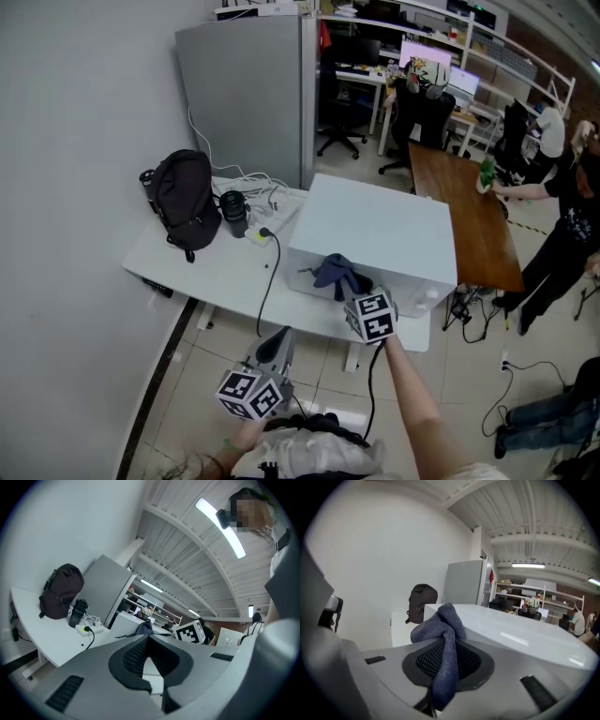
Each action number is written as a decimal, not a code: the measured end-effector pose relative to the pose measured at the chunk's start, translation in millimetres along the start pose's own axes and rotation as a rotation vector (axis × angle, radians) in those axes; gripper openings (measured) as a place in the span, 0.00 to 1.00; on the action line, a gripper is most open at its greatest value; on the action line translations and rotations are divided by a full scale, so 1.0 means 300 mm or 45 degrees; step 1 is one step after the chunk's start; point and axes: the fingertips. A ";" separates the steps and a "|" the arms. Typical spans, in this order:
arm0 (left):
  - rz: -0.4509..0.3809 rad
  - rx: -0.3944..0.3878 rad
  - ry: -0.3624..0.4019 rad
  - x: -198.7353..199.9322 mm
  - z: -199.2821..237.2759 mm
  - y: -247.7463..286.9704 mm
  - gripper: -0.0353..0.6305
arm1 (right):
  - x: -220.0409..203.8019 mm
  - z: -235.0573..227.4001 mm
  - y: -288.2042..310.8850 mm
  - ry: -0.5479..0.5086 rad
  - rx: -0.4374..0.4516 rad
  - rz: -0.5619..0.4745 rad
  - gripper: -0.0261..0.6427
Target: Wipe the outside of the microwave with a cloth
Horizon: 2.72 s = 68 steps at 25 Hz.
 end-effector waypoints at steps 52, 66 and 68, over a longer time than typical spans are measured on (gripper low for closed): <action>0.098 0.163 0.029 -0.103 0.149 -0.310 0.04 | -0.422 0.289 0.515 0.258 0.197 0.689 0.15; 0.150 -0.161 0.070 -0.147 -0.108 -0.182 0.04 | -0.352 0.327 -0.365 0.693 0.229 0.104 0.15; 0.164 -0.232 0.089 -0.176 -0.173 -0.153 0.04 | -0.389 0.335 -0.490 0.751 0.196 0.038 0.15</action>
Point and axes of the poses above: the fingertips, and each gripper's own axes: y forward along the fingers, z to its left, x out of its top, and after that the axes turned 14 degrees about z, right-handed
